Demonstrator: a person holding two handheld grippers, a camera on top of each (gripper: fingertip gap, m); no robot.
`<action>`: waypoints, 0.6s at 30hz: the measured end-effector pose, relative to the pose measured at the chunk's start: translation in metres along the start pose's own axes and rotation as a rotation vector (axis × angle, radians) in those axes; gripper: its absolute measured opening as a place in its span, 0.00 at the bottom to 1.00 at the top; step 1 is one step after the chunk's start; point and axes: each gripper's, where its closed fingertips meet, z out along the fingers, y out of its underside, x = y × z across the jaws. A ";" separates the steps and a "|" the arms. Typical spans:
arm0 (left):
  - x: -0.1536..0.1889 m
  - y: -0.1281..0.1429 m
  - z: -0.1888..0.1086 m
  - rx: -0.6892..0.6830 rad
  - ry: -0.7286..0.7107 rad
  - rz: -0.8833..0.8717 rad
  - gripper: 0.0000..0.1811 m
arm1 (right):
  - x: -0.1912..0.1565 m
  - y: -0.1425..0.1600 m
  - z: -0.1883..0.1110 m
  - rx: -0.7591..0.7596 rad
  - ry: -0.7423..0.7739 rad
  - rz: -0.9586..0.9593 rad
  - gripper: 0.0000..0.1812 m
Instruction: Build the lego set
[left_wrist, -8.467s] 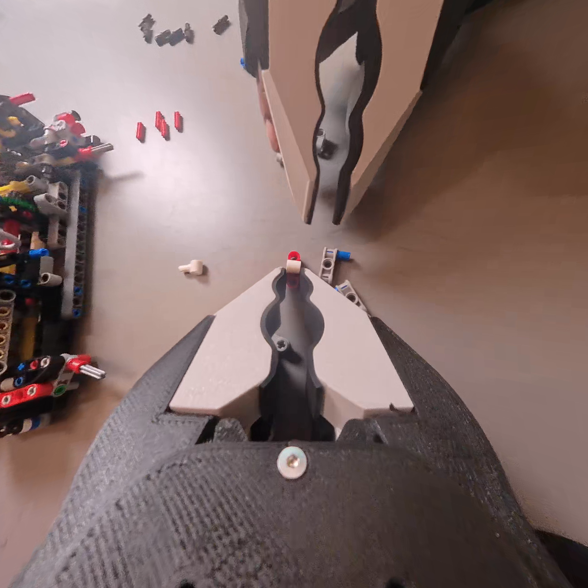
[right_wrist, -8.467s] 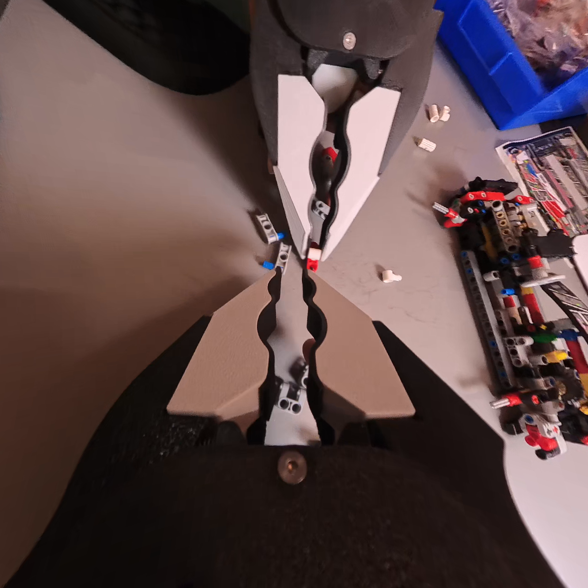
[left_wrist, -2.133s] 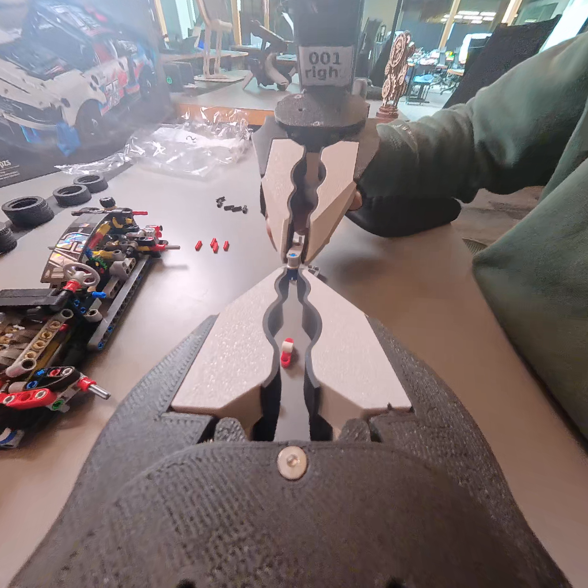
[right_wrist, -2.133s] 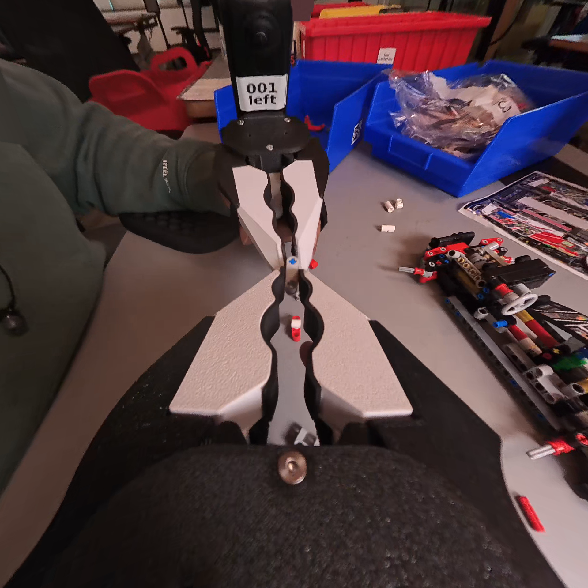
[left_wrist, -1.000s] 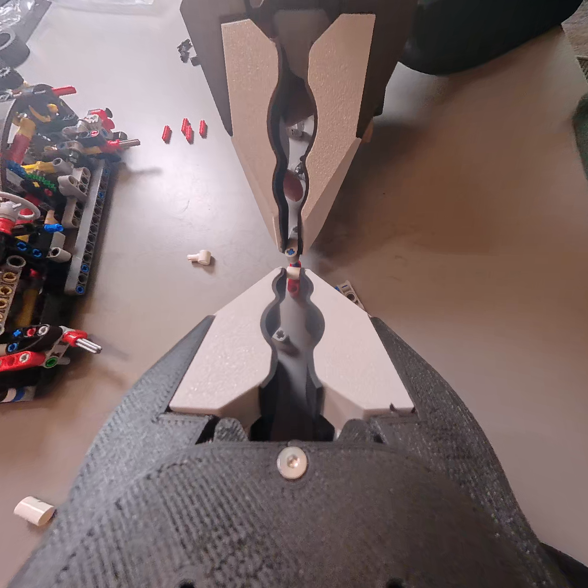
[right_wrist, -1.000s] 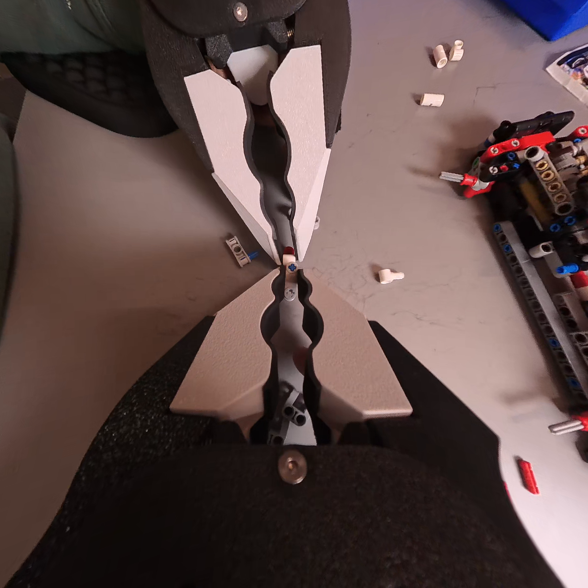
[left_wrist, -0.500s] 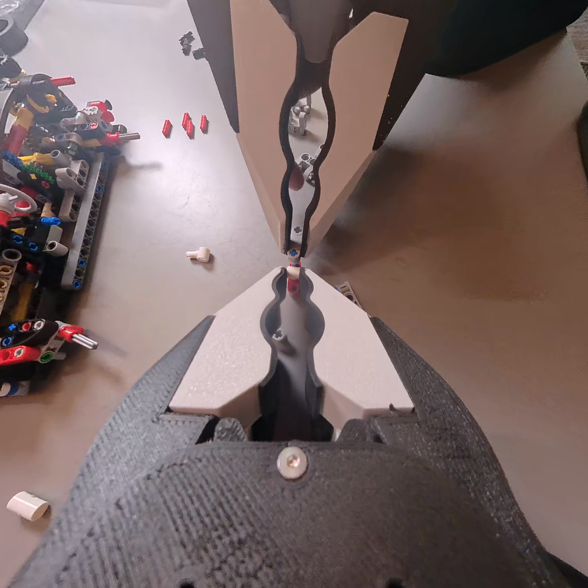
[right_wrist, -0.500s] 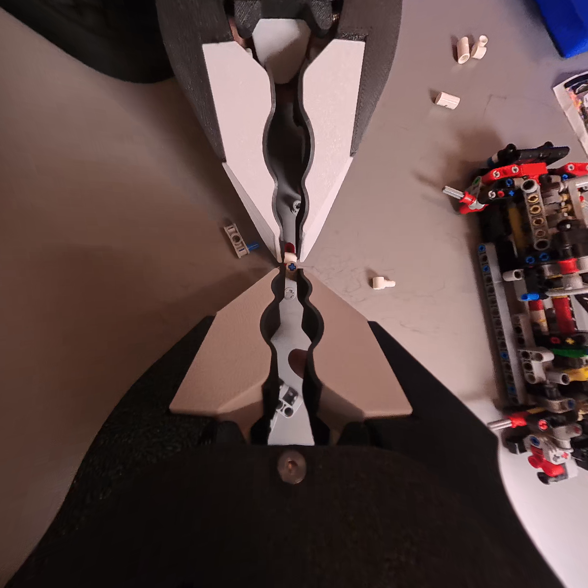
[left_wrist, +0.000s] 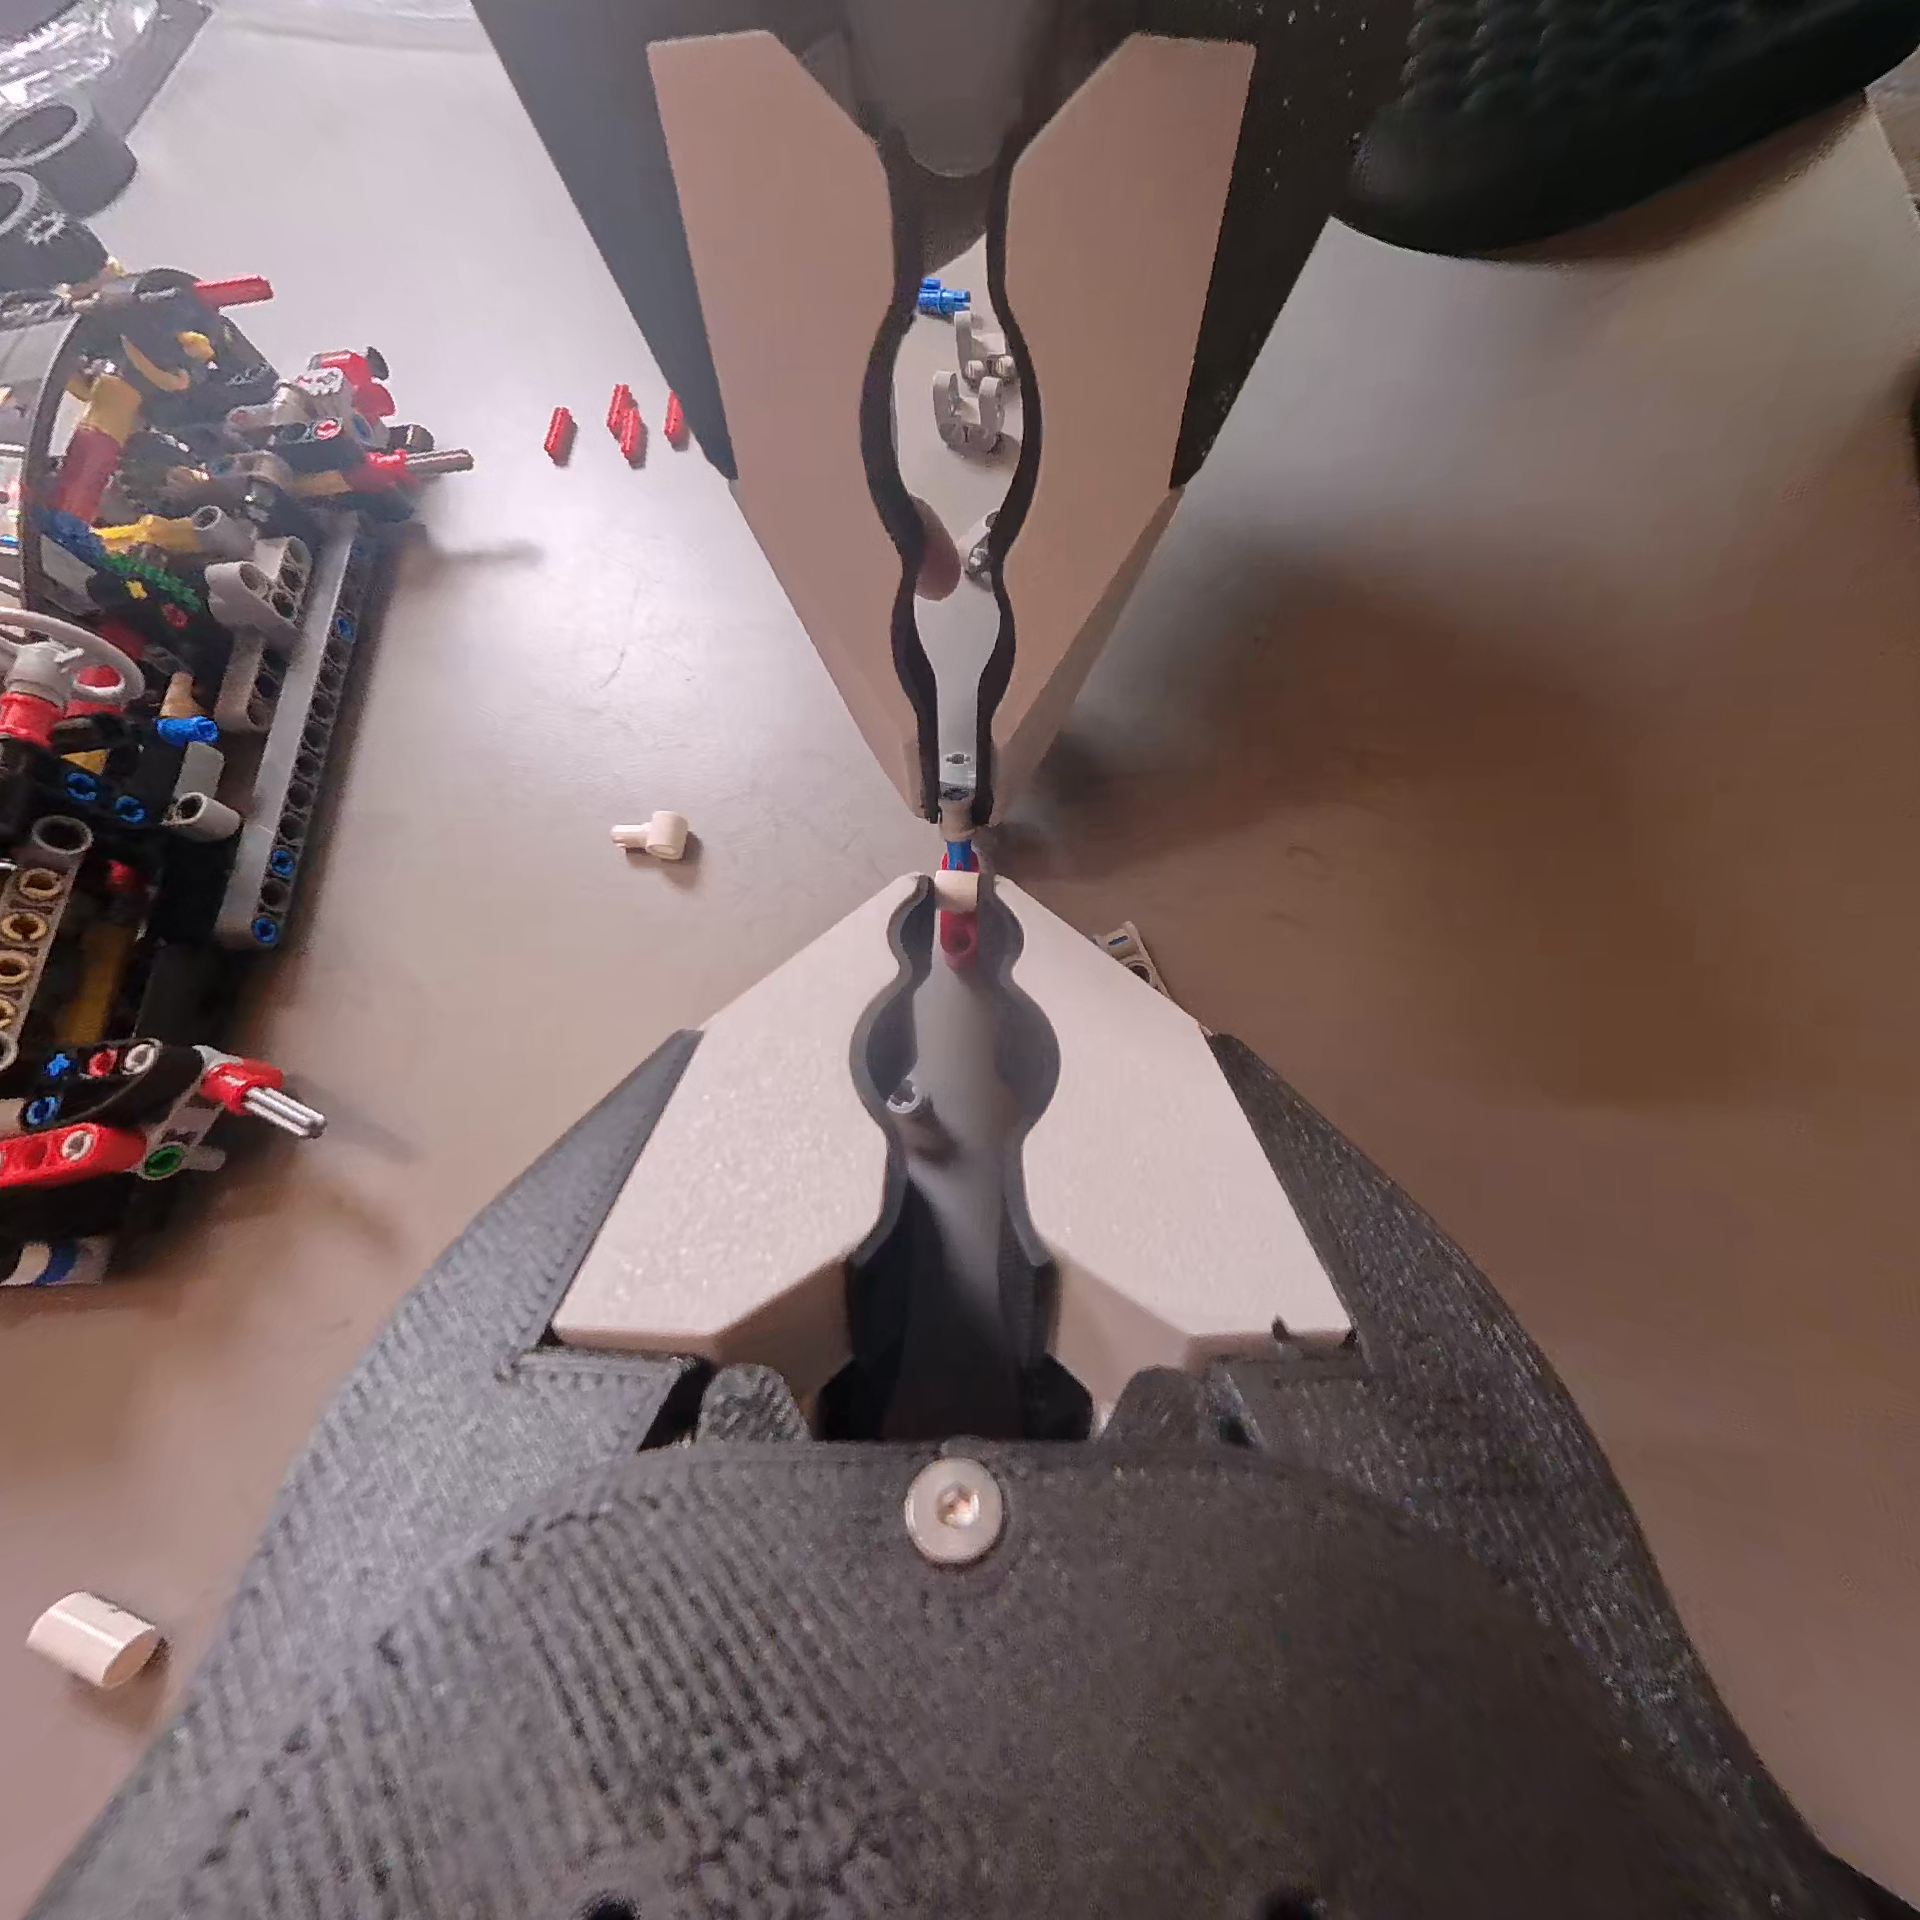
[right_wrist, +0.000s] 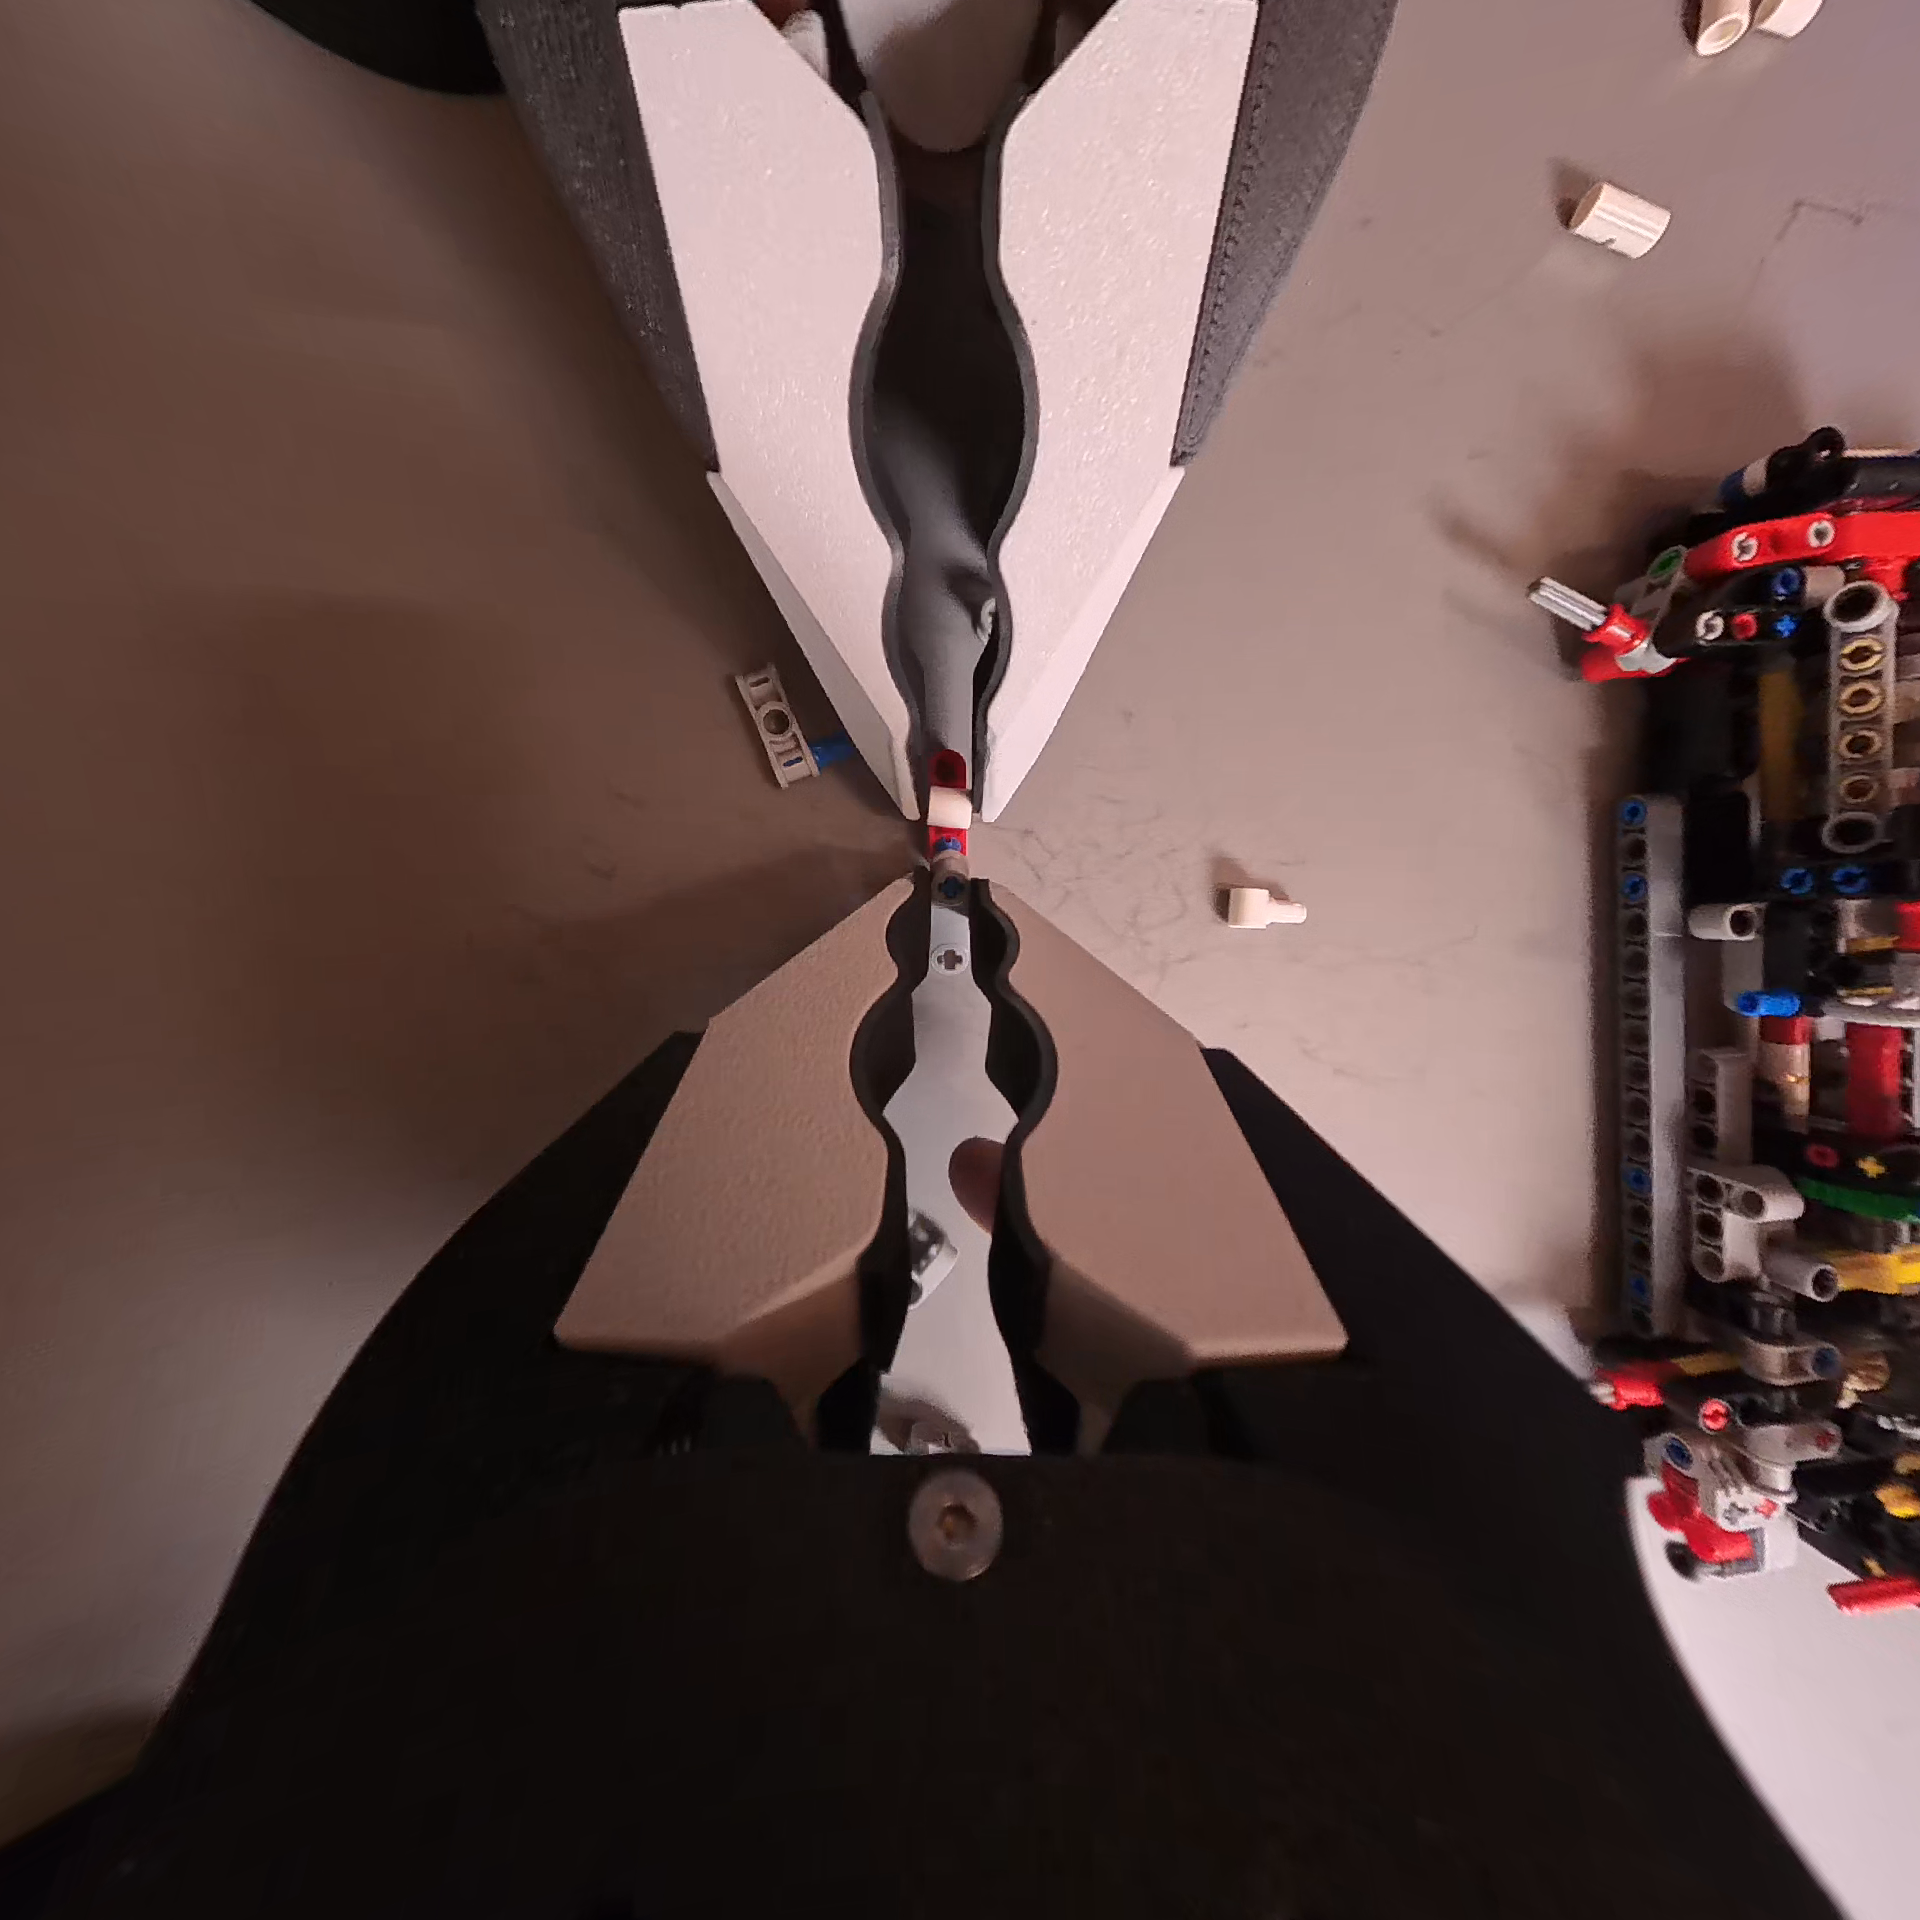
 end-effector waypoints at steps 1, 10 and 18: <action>0.000 0.000 0.000 -0.001 0.001 -0.002 0.03 | 0.000 -0.001 0.000 0.002 0.000 0.007 0.03; 0.000 -0.001 0.002 -0.006 0.002 -0.013 0.03 | 0.000 0.001 -0.001 -0.152 -0.027 -0.022 0.03; -0.002 0.000 0.001 0.003 0.021 -0.068 0.03 | 0.001 -0.001 0.000 -0.290 -0.066 -0.090 0.03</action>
